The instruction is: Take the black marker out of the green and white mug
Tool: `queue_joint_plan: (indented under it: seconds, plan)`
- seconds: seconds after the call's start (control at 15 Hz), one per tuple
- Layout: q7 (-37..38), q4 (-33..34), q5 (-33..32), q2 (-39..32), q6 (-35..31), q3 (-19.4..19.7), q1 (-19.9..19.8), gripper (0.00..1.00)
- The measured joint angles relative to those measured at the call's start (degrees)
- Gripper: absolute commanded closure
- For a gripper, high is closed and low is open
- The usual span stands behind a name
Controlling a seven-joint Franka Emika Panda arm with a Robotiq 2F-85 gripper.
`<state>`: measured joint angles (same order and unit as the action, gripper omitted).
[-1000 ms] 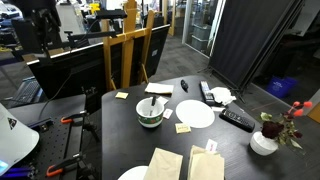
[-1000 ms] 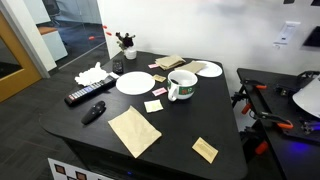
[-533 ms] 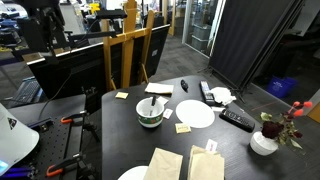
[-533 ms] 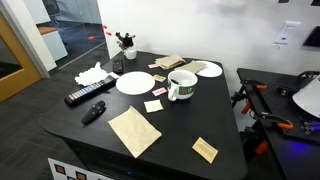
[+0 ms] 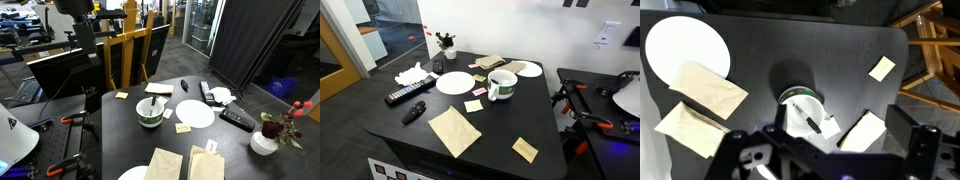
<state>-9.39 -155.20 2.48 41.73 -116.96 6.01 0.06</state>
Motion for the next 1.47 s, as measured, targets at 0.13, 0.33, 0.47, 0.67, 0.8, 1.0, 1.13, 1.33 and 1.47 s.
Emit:
queue_joint_plan:
  seconds: [0.13,0.33,0.47,0.67,0.8,1.0,1.13,1.33,1.47]
  plan:
    - [-3.63,0.89,-1.02,-3.69,-3.52,-0.02,0.94,0.0]
    - [-9.18,2.79,-2.22,-9.48,-9.21,-0.02,2.12,0.0]
    - [-13.4,4.14,-3.44,-13.27,-12.27,0.0,2.73,0.0]
    - [-20.44,6.13,-4.79,-18.84,-15.5,0.02,3.66,0.0]
    - [-24.87,7.19,-4.75,-22.24,-17.54,0.15,4.33,0.0]
    - [-31.05,8.27,-3.23,-26.95,-19.73,0.25,5.29,0.0]
    - [-33.19,8.94,-2.14,-29.16,-19.87,0.26,5.71,0.0]
    - [-33.3,9.44,-2.09,-29.89,-19.87,0.27,5.83,0.0]
    - [-33.3,9.54,-2.09,-29.89,-19.87,0.27,5.83,0.0]
